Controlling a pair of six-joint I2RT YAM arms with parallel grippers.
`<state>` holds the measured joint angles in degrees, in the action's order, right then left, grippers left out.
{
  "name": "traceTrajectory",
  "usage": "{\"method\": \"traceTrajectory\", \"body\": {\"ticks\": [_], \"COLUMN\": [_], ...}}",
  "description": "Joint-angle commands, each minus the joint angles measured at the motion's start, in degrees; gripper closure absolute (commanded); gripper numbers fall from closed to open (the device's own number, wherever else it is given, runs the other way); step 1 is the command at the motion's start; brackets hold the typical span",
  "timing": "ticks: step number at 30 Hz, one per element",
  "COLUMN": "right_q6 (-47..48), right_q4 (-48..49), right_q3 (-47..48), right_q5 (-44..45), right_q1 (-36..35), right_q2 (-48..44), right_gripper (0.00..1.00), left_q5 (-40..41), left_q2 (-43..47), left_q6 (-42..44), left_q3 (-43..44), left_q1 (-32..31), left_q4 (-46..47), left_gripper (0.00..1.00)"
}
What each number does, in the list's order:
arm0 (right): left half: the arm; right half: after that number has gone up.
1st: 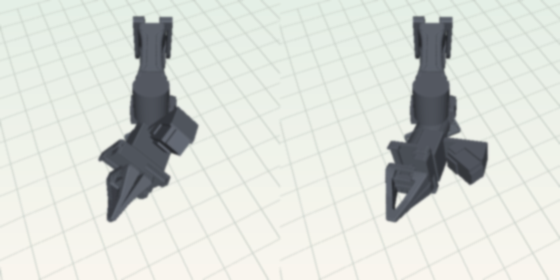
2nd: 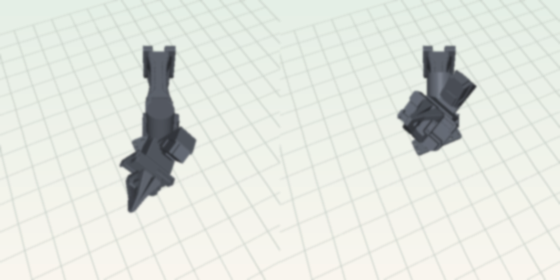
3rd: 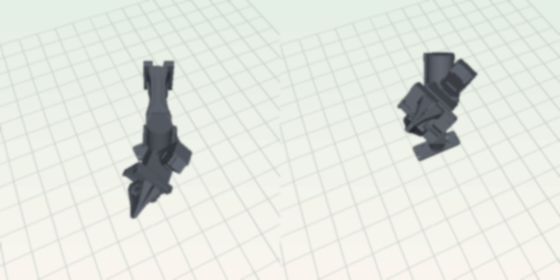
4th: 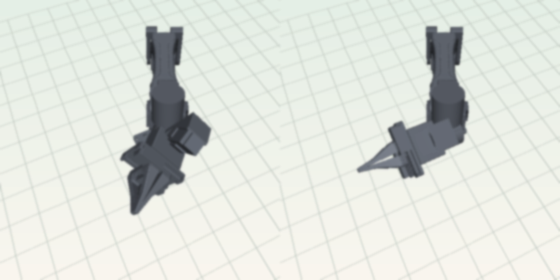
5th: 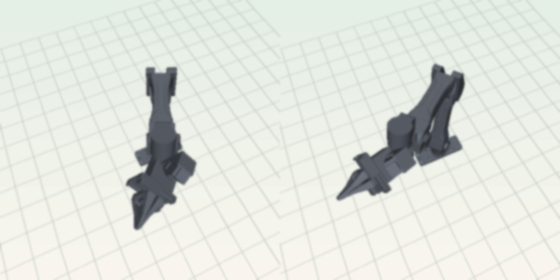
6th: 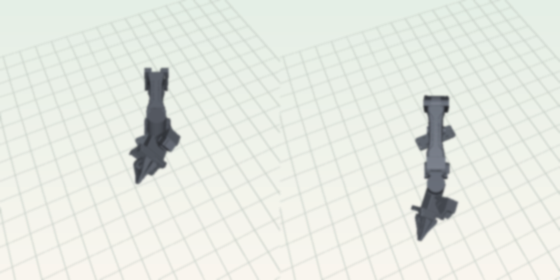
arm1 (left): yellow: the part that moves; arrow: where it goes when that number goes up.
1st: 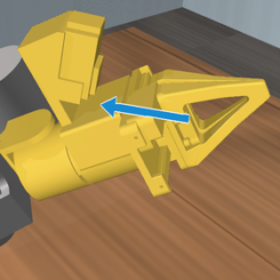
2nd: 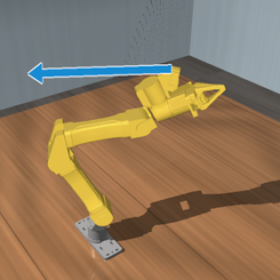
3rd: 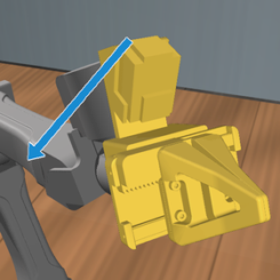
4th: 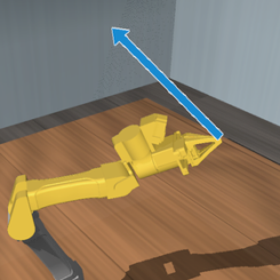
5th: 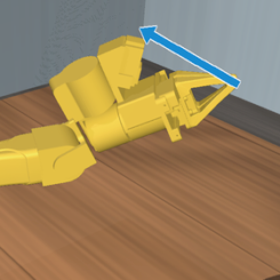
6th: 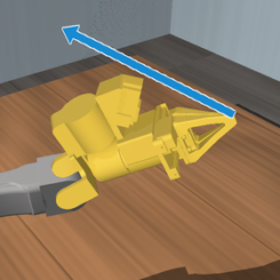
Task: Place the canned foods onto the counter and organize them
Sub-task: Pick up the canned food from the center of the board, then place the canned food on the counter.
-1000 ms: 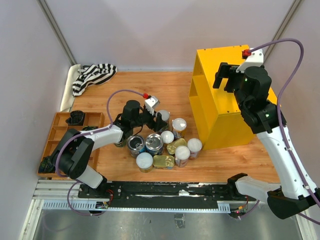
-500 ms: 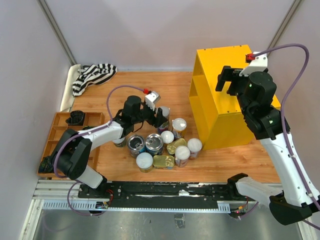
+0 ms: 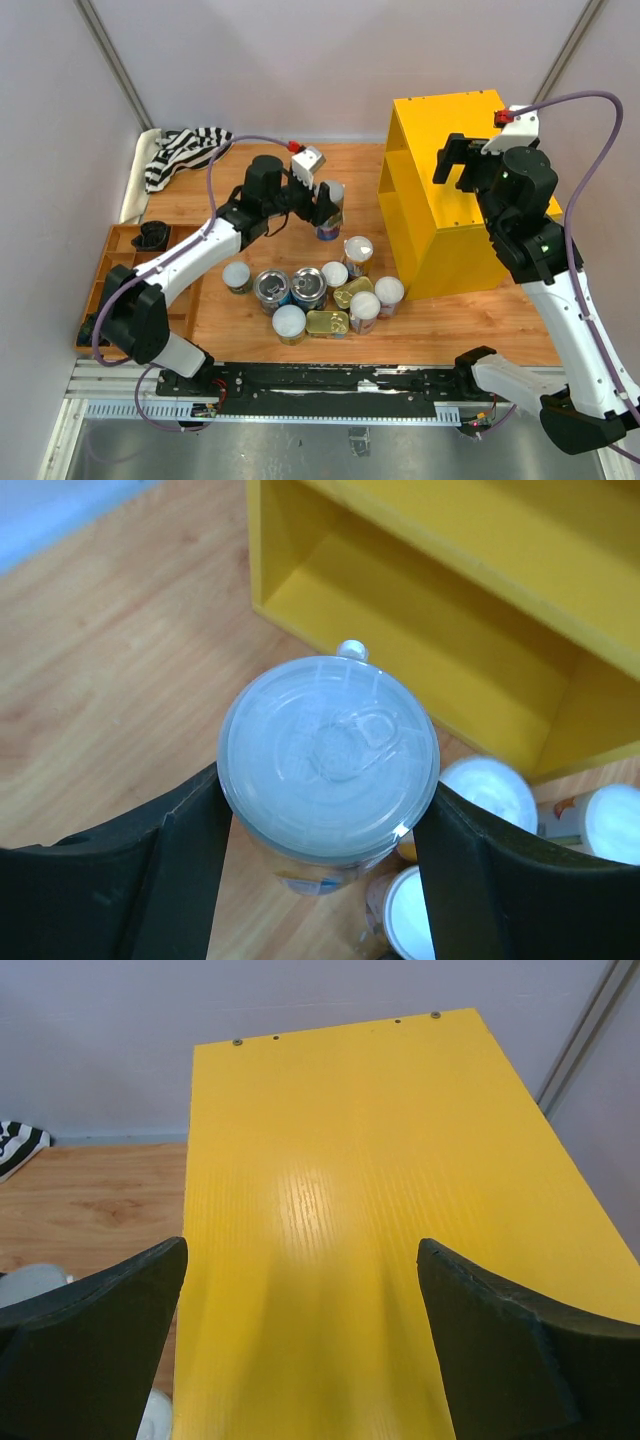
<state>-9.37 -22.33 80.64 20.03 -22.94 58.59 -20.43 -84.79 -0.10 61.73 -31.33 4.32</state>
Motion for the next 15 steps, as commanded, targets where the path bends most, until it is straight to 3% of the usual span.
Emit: {"method": "traceTrajectory", "body": {"ticks": [1, 10, 15], "right_q6": [1.0, 1.6, 1.7], "right_q4": [1.7, 4.4, 5.6], "right_q3": [0.0, -0.8, 0.0], "right_q5": [-1.5, -9.3, -15.3], "right_q1": [-0.4, -0.4, -0.4], "right_q2": [-0.2, 0.3, 1.2], "right_gripper": [0.02, 0.02, 0.02], "left_q5": [0.6, 2.4, 2.9], "left_q2": [5.0, -1.4, -10.9], "left_q6": [4.1, 7.1, 9.5], "left_q3": [15.6, 39.5, 58.9], "left_q1": [-0.3, -1.3, -2.9], "left_q4": [-3.4, -16.0, -24.1], "left_gripper": [1.00, 0.99, 0.99]}}
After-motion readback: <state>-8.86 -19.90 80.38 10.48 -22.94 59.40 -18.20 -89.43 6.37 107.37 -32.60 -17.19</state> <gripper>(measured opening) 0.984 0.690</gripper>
